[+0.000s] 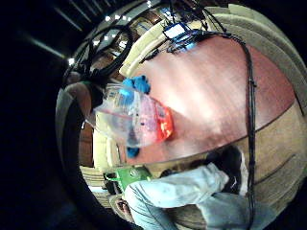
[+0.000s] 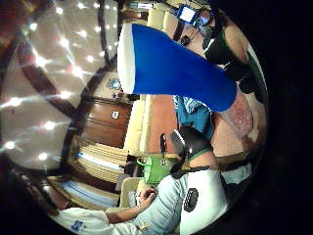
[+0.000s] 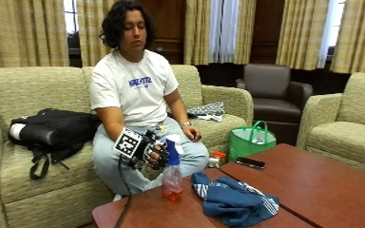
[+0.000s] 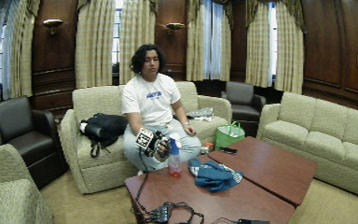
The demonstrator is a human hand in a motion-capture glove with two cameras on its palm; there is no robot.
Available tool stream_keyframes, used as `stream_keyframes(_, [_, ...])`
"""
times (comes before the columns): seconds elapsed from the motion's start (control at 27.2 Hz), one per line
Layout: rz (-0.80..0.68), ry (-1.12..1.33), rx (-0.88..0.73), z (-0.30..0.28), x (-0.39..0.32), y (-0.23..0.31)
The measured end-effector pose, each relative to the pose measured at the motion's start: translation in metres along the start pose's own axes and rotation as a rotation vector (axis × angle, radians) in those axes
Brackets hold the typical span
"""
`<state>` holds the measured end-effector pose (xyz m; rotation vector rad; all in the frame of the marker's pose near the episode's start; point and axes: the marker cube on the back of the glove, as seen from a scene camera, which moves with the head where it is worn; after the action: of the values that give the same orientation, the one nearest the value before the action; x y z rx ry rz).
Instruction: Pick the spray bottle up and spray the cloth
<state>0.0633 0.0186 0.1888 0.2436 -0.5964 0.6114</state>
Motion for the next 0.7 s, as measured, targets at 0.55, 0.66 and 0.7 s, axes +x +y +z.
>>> stream_keyframes(0.55, [0.016,-0.072,-0.024,0.009,0.000,0.023])
stream_keyframes(0.66, [-0.070,-0.075,-0.011,0.009,0.006,0.026])
stream_keyframes(0.7, [-0.081,-0.073,-0.008,0.008,0.007,0.025])
